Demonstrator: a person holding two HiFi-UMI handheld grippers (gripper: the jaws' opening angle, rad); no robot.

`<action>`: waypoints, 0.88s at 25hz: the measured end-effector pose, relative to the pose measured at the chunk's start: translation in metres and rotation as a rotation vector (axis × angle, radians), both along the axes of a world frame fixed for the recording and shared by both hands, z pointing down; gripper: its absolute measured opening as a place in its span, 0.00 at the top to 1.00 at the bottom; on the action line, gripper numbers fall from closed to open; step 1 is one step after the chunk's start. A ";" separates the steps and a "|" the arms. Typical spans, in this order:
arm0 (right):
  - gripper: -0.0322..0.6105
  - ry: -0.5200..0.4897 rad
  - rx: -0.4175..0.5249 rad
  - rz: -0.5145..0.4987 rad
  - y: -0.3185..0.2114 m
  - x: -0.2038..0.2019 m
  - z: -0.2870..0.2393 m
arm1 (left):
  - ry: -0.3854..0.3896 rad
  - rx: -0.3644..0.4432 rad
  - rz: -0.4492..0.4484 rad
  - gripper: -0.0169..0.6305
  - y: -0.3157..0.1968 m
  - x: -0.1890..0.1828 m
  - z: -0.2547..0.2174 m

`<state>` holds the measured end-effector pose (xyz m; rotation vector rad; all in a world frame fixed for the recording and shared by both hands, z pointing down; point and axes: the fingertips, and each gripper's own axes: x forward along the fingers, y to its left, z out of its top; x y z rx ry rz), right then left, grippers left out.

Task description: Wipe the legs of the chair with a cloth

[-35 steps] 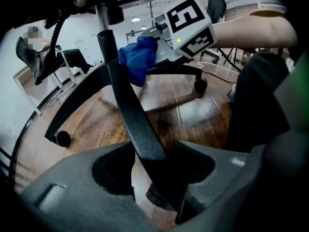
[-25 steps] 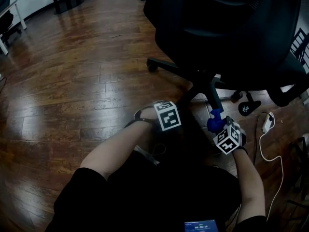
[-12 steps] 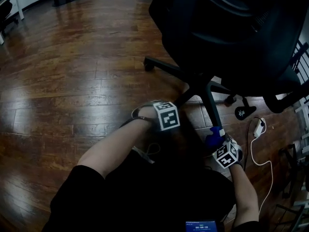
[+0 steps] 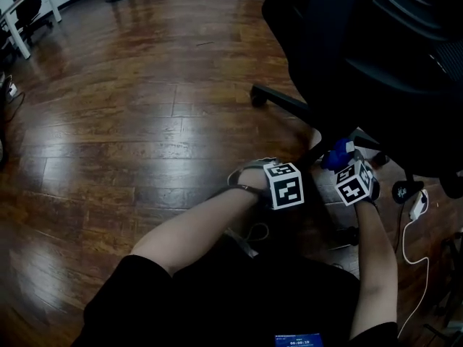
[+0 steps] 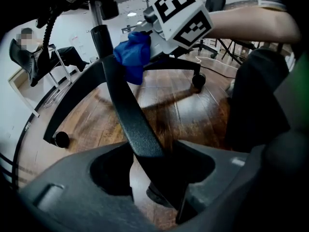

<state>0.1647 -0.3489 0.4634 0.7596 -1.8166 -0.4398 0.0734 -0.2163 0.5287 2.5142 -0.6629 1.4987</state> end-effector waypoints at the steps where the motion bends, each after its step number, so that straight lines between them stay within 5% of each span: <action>1: 0.83 -0.003 0.006 -0.008 0.000 -0.002 -0.001 | -0.002 0.002 -0.001 0.59 0.000 -0.001 0.000; 16: 0.83 0.098 -0.222 -0.033 0.169 0.145 0.066 | -0.076 0.028 -0.017 0.59 0.000 -0.007 0.009; 22: 0.83 0.060 -0.197 -0.016 0.148 0.131 0.060 | -0.103 0.022 -0.013 0.59 -0.001 -0.007 0.010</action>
